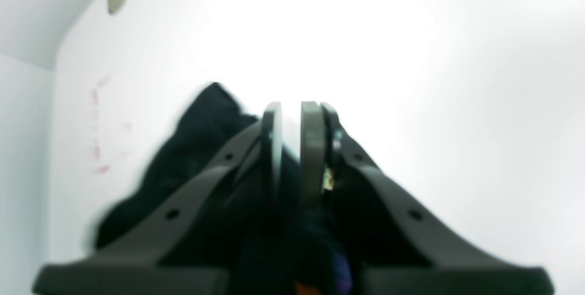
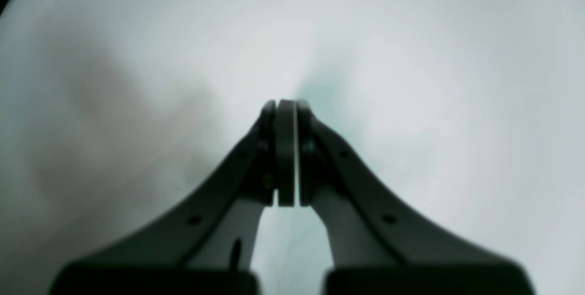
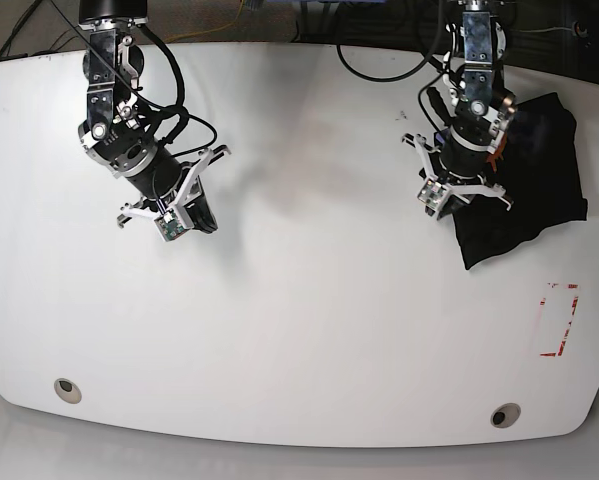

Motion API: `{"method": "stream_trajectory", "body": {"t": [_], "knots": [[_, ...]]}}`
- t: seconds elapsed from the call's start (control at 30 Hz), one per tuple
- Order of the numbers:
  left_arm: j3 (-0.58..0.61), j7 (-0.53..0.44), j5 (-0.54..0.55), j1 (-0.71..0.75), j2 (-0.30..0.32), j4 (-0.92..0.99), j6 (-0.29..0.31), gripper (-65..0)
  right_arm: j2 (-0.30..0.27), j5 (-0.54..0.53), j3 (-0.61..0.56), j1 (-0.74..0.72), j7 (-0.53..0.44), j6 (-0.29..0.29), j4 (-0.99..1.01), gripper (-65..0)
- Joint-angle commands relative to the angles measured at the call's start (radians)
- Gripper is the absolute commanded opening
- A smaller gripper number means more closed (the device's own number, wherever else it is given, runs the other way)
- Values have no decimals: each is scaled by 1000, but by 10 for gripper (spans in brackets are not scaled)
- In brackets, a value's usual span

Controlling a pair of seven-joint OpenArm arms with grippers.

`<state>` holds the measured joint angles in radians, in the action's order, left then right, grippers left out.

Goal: Layout the t-shirt on the table in an organized manner, then fold the t-shirt properly
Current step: 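Drag the folded black shirt with the left gripper toward the table edge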

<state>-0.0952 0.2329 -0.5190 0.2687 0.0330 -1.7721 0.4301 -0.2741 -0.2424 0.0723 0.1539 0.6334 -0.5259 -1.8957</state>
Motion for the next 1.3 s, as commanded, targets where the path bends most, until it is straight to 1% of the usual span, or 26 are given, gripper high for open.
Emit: {"method": "stream_trajectory", "body": {"t": [0.0, 0.13, 0.47, 0.53, 0.7, 0.8, 0.87, 0.93, 1.0, 1.13, 1.27], "knots": [[27, 21, 0, 16, -12, -28, -10, -596, -7, -18, 5, -10, -25, 0, -17, -650], [36, 21, 4, 48, -26, -25, -10, -596, -7, -18, 5, -10, -25, 0, -17, -650], [24, 21, 6, 105, -15, 15, -10, -596, -7, -19, 4, -9, -25, 0, -17, -650], [-15, 21, 6, 108, -5, 22, -10, -596, -6, -19, 4, -9, -25, 0, -17, -650], [-105, 15, 7, 109, 8, 62, -10, -596, 22, -19, 7, 2, -25, -6, -18, -650], [-157, 7, 9, 109, 44, 84, -10, -596, 23, -19, 7, 13, -25, -6, -23, -650], [-183, 7, 13, 109, 57, 90, -10, -596, 25, -19, 7, 20, -25, -6, -23, -650], [-209, 7, 30, 109, 66, 93, -10, -596, 28, -19, 7, 25, -25, -7, -23, -650], [-248, 7, 70, 111, 91, 93, -10, -596, 31, -19, 7, 31, -27, -7, -23, -650], [-285, 12, 115, 131, 124, 91, -10, -596, 32, -19, 7, 32, -27, -7, -23, -650], [-294, 12, 141, 152, 130, 70, -10, -596, 32, -19, 7, 34, -27, -7, -23, -650]]}}
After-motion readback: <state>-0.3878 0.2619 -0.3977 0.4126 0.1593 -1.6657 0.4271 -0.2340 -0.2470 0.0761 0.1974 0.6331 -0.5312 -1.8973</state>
